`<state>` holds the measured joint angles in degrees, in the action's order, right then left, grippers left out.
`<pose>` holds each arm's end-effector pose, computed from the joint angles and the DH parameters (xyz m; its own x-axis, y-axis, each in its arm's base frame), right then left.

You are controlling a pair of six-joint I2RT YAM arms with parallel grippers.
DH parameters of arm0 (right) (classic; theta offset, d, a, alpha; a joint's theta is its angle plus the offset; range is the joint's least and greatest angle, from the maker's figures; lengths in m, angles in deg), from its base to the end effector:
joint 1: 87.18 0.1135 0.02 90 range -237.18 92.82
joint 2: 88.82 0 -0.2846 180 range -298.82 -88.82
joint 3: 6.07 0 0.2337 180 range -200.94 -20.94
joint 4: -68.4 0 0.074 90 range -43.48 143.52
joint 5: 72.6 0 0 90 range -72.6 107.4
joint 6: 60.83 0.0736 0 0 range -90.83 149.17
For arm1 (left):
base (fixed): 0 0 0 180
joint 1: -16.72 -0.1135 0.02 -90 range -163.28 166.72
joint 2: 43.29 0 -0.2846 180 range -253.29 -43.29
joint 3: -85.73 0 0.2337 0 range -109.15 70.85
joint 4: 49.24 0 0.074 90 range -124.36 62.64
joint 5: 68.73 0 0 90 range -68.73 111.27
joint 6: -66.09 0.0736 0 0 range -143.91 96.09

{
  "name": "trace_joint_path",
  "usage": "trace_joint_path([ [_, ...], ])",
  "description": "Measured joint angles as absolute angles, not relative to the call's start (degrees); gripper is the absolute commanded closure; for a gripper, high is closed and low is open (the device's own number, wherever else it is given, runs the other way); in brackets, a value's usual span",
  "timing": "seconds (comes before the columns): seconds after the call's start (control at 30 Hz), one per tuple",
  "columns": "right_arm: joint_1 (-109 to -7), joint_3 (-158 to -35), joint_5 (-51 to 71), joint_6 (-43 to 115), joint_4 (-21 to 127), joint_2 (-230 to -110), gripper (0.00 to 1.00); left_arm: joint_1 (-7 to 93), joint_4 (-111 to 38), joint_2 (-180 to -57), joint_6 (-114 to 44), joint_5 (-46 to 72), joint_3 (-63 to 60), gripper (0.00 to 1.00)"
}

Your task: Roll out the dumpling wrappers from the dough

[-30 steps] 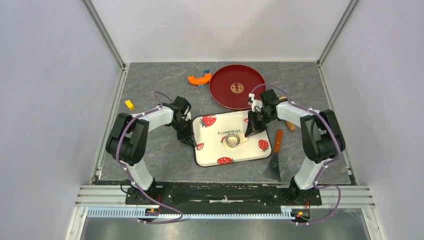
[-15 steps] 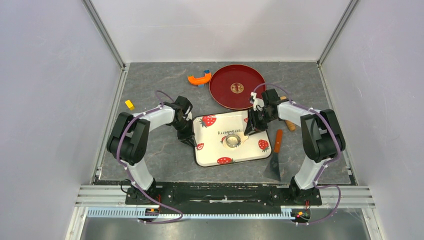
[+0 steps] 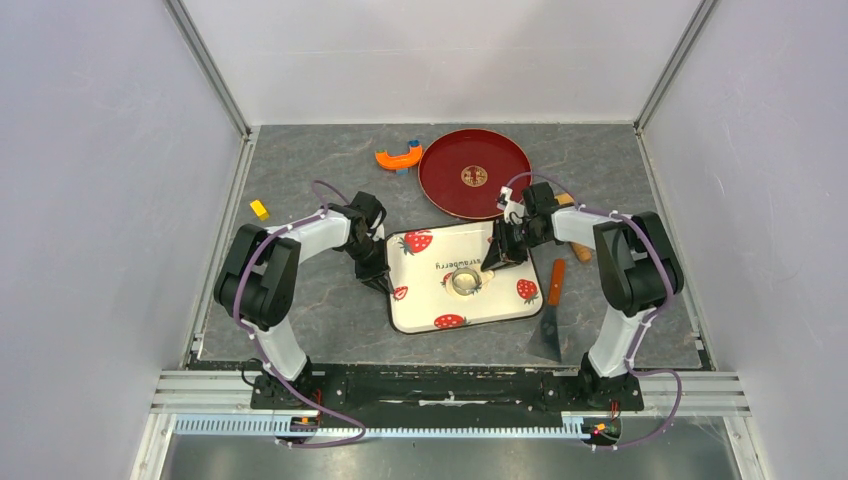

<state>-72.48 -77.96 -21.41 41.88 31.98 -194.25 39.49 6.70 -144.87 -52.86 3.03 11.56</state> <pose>0.3128 0.1298 0.1353 -0.9756 -0.0787 -0.2047 -0.1956 0.7345 0.6498 0.2689 -0.1378 0.1418 -0.9955 -0.0807 0.0492 -0.0924 0.9401 -0.3281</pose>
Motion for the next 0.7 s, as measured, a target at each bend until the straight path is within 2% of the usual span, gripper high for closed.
trace_joint_path([
  [0.2,-72.8,-78.1,-23.3,43.3,33.5,-196.1,0.88,39.7,6.9,-144.9,-52.9,3.3,11.4,0.98],
  [0.7,-71.7,-91.4,-21.8,43.5,28.6,-202.5,0.92,40.1,7.5,-145.3,-52.9,3.8,10.8,0.98],
])
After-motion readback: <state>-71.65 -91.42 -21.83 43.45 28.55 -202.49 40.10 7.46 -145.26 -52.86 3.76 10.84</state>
